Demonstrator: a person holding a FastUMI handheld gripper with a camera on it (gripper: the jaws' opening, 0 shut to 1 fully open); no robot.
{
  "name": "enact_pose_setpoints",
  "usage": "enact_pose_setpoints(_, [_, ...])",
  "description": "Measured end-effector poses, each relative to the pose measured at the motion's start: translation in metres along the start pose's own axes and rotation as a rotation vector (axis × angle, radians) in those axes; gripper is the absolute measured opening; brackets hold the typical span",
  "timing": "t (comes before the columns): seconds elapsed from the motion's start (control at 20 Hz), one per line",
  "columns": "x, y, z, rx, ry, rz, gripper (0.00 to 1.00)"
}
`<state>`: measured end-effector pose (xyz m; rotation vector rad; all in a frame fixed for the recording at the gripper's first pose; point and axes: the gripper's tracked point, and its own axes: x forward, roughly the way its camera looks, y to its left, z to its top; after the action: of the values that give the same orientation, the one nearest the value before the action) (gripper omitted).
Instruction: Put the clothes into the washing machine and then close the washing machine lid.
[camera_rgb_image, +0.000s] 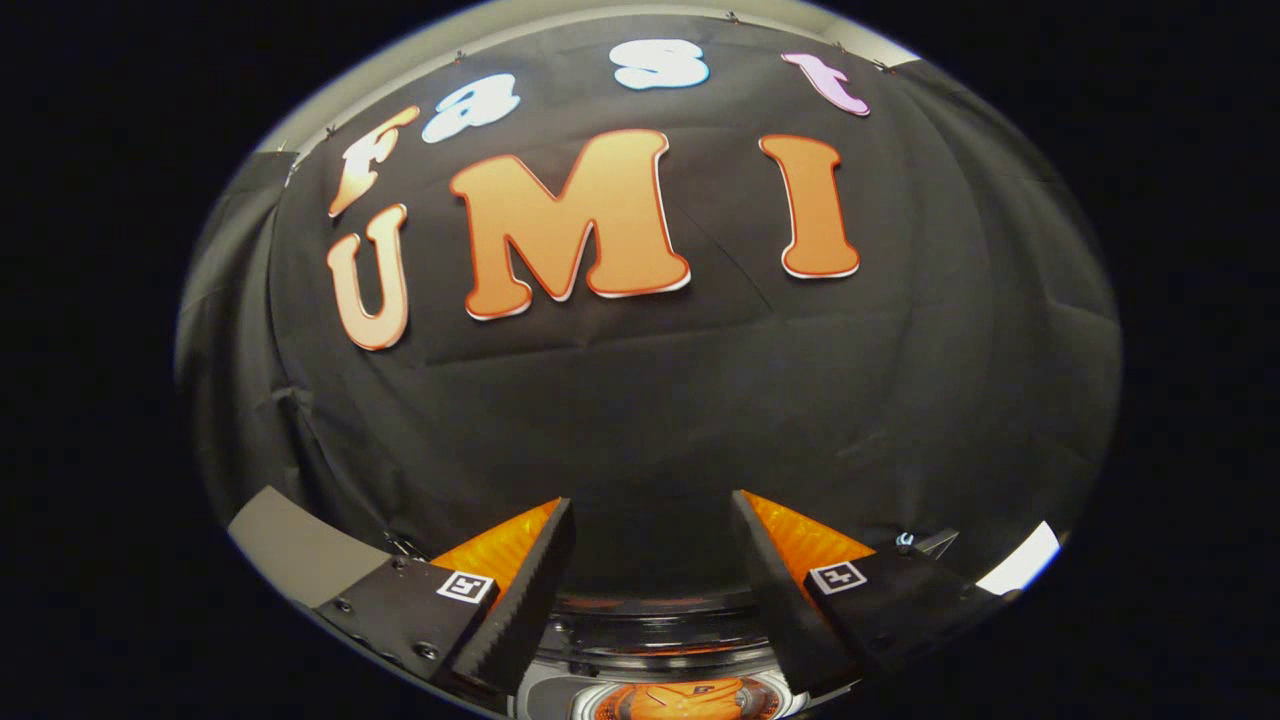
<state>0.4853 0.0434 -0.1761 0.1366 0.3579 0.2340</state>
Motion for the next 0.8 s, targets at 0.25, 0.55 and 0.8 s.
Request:
enact_pose_setpoints(0.25, [0.009, -0.006, -0.029, -0.062, 0.032, -0.046, 0.99])
enact_pose_setpoints(0.55, [0.001, -0.005, -0.034, -0.064, -0.004, -0.061, 0.99])
enact_pose_setpoints(0.8, [-0.02, -0.005, -0.04, -0.069, -0.034, -0.065, 0.99])
